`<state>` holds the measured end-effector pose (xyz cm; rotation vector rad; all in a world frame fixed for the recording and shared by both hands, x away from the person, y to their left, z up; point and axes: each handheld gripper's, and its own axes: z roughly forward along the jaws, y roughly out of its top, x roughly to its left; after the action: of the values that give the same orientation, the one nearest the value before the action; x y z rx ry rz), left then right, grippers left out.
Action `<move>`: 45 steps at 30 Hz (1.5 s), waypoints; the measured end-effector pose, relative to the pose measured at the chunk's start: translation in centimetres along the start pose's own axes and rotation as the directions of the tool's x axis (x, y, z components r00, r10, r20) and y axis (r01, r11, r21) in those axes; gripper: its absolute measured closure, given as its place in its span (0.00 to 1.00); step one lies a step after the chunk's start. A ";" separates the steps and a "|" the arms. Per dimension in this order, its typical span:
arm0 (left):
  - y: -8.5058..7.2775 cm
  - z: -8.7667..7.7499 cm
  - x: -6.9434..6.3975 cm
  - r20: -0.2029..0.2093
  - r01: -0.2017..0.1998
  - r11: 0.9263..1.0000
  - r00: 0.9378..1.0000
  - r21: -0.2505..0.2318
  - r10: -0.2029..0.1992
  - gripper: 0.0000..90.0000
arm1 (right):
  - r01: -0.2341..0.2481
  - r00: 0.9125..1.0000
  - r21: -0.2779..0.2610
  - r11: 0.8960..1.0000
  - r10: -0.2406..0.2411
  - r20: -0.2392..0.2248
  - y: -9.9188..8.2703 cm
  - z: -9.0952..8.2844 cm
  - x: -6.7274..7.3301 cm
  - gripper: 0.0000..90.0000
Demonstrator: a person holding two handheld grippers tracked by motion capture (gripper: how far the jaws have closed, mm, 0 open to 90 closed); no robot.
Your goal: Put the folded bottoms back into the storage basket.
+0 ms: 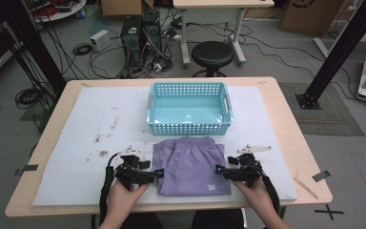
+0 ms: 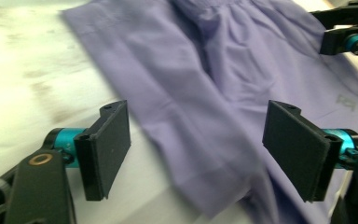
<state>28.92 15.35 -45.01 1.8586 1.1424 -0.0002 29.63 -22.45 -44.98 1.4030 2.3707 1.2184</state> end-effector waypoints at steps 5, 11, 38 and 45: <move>0.4 1.4 -0.7 0.058 0.010 1.000 0.998 0.001 -0.010 0.28 | -0.001 1.000 -0.002 1.000 0.001 0.002 0.0 0.1 0.1 0.46; 0.8 2.2 -1.0 0.067 0.003 1.000 0.998 0.007 -0.003 0.38 | 0.005 1.000 0.006 1.000 -0.005 -0.007 0.3 0.6 0.6 0.57; 1.3 2.9 -0.9 0.045 -0.065 0.998 0.997 -0.001 0.065 0.96 | 0.047 0.998 -0.006 0.999 -0.047 -0.045 0.6 0.7 1.0 0.95; 1.4 2.3 -0.9 0.082 -0.071 0.996 0.994 -0.045 0.075 0.96 | 0.044 0.998 -0.017 0.999 -0.044 -0.050 0.6 0.5 1.0 0.95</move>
<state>30.34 12.92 -44.95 1.8446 1.0093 -0.0118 29.72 -21.29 -44.63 1.3235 2.4066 1.2730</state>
